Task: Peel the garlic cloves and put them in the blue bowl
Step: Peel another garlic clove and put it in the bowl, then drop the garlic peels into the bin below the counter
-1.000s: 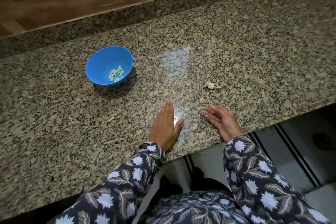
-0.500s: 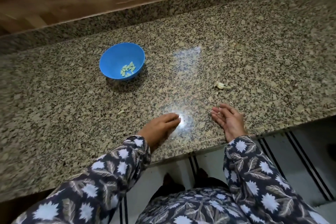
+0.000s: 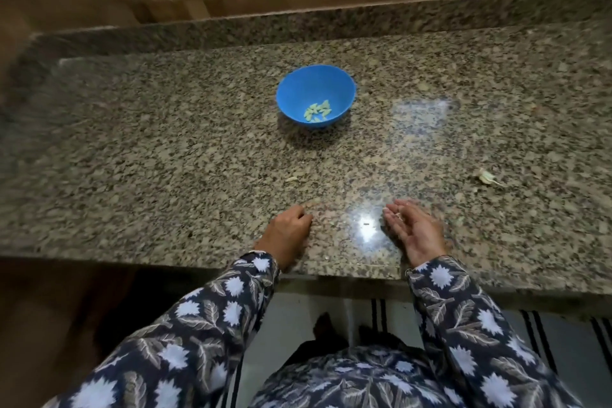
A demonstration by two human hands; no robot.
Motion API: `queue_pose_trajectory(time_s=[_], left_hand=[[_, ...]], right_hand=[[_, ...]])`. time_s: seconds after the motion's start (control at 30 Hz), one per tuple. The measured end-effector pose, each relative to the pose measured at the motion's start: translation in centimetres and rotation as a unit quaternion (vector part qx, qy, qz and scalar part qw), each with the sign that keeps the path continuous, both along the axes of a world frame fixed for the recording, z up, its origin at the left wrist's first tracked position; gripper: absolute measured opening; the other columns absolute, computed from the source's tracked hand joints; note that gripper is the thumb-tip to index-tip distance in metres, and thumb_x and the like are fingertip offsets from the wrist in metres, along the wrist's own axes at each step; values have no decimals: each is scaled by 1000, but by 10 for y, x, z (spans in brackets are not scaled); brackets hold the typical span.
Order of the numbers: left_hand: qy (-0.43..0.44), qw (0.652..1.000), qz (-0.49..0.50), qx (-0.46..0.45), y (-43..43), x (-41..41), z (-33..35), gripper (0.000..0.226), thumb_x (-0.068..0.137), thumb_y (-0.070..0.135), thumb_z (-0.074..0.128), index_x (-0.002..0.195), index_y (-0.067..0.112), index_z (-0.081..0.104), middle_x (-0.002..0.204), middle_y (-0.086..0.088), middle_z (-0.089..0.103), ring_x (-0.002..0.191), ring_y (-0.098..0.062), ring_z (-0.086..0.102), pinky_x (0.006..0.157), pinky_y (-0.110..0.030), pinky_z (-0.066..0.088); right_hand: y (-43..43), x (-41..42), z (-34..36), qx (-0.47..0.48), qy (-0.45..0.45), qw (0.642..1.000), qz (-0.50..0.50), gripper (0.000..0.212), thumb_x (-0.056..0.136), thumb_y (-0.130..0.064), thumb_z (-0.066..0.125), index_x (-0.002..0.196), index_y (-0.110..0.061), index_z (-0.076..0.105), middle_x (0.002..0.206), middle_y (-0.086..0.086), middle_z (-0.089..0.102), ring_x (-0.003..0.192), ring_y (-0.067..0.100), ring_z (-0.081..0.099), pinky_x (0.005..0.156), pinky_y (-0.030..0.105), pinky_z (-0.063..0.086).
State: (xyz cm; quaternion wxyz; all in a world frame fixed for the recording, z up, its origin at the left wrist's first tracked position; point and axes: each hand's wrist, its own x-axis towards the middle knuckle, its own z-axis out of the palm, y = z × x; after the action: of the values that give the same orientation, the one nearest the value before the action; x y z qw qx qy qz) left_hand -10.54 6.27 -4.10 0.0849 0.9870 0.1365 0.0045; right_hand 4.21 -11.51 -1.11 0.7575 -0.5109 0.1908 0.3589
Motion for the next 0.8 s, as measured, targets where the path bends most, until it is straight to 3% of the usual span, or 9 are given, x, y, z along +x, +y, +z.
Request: queue_pose_trajectory(time_s=[0.1,0.13,0.17,0.23,0.3,0.37,0.57,0.7,0.8], left_hand=[[40,983,169,-56,-18,-7,17,12,92,11,55,99,11,63,102,-2,61,88,-17,59,74,-21,49],[22,954,260,-150,-22,-8,22,12,91,11,56,98,12,66,95,1,63,84,-13,61,70,-17,48],[-20,883,361,-300,-22,-8,27,11,88,7,60,95,10,68,88,2,64,77,-11,63,64,-14,49],[-140,602,458,-639,-13,-17,39,9,84,-4,61,89,0,68,84,-5,68,69,-12,67,61,-15,54],[-261,344,450,-782,-5,-43,48,19,88,-8,51,78,-5,67,77,-13,70,63,-14,69,59,-19,56],[-344,215,457,-791,0,-78,51,29,91,-7,45,72,-5,68,68,-14,70,57,-14,68,57,-19,56],[-552,34,498,-668,2,-220,38,35,93,-1,48,67,-3,73,70,-13,71,59,-17,69,54,-23,56],[-638,-14,491,-593,8,-308,28,15,92,2,50,94,-1,65,81,-11,72,68,-16,71,59,-23,58],[-658,-30,497,-564,22,-367,17,12,91,-1,52,96,-3,63,79,-12,72,71,-17,70,64,-23,58]], right_hand=[[19,-12,6,9,-6,999,49,15,92,-2,49,101,3,59,86,12,66,65,12,68,64,23,58],[26,-17,8,14,-1,997,76,17,91,-2,49,104,3,59,86,11,68,69,14,68,69,27,58],[34,-24,10,17,7,994,110,18,91,-2,49,105,2,60,87,11,68,72,15,68,73,28,57],[52,-40,13,28,25,982,188,17,90,-3,50,103,-1,61,91,10,69,79,17,68,76,30,57],[72,-61,15,33,37,960,277,15,89,-6,53,100,-3,63,93,10,70,84,18,68,79,32,56],[96,-88,17,34,46,936,347,14,89,-9,54,97,-3,63,89,9,71,81,18,69,77,33,57],[170,-208,24,74,116,849,510,22,97,-9,41,92,2,59,74,9,71,64,13,69,66,22,56],[211,-303,9,60,134,796,587,19,95,-4,42,101,2,59,86,10,68,70,13,69,68,19,56],[237,-369,-10,40,128,777,615,20,94,-1,44,109,5,56,88,11,66,82,17,65,72,21,55]])
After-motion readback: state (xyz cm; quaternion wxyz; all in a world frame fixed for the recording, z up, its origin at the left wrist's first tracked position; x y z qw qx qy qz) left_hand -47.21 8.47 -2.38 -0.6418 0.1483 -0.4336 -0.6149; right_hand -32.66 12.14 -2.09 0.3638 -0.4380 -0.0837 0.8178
